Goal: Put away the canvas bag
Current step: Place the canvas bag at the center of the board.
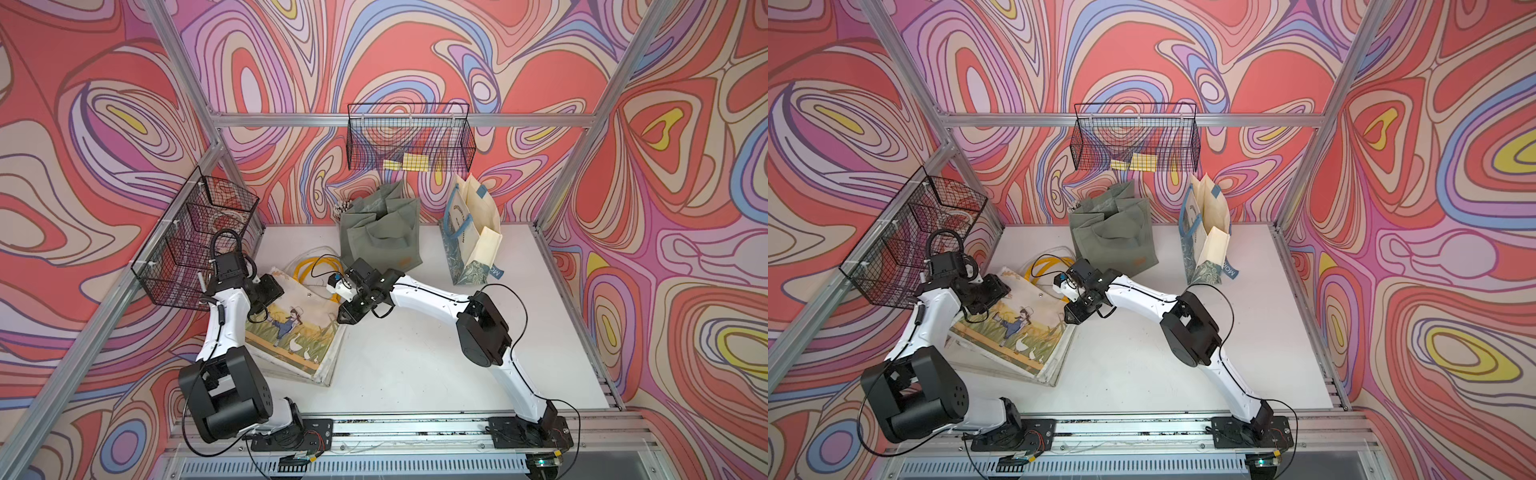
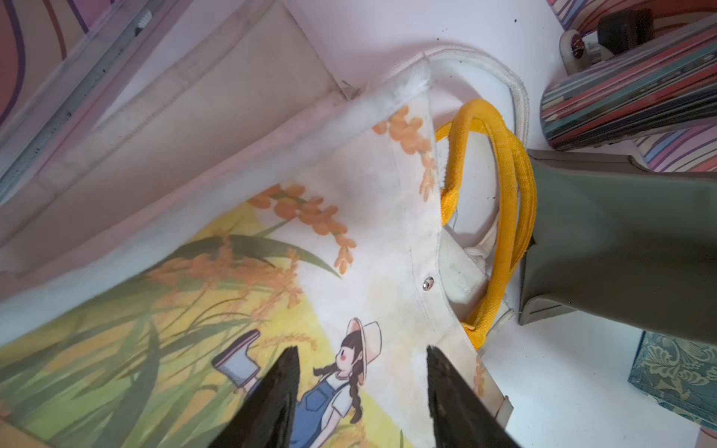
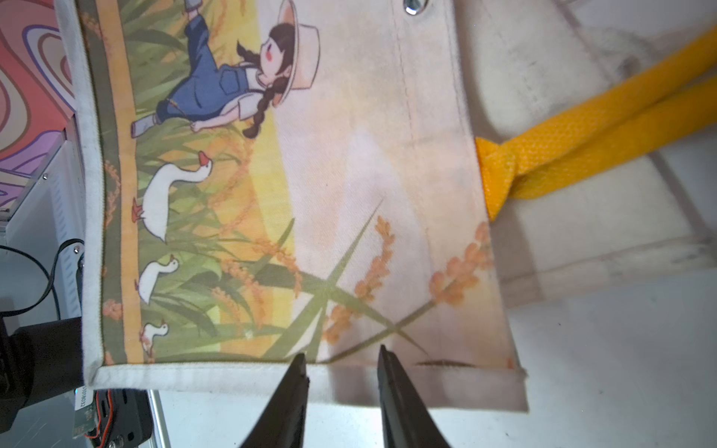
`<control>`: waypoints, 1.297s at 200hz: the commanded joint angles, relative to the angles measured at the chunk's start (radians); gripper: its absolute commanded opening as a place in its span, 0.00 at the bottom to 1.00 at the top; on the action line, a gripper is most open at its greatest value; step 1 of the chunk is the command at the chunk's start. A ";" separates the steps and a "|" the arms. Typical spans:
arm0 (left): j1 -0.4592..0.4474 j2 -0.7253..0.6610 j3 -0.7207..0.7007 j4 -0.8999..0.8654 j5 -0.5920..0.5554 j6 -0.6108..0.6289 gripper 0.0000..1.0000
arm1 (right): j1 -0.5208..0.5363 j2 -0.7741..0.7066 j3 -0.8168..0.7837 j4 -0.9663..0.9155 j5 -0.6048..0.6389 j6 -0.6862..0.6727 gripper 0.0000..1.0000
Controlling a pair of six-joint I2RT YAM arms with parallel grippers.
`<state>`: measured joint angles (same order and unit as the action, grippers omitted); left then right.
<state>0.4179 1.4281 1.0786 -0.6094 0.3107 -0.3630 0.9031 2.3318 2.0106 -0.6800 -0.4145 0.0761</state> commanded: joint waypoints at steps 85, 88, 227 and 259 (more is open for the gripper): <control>0.071 -0.134 -0.042 0.025 -0.176 0.101 0.56 | -0.090 -0.181 -0.257 0.341 -0.195 0.440 0.57; 0.067 -0.137 -0.040 0.025 -0.181 0.104 0.56 | -0.090 -0.183 -0.260 0.341 -0.194 0.444 0.57; -0.007 -0.262 0.108 -0.059 -0.265 0.193 0.56 | -0.086 -0.062 -0.103 -0.019 -0.135 0.410 0.63; -0.026 -0.264 0.156 -0.096 -0.265 0.212 0.56 | -0.075 -0.045 -0.099 -0.026 -0.144 0.397 0.64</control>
<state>0.3885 1.2247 1.1141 -0.8013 0.1219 -0.1413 0.8158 2.2776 1.8927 -0.6762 -0.5652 0.5014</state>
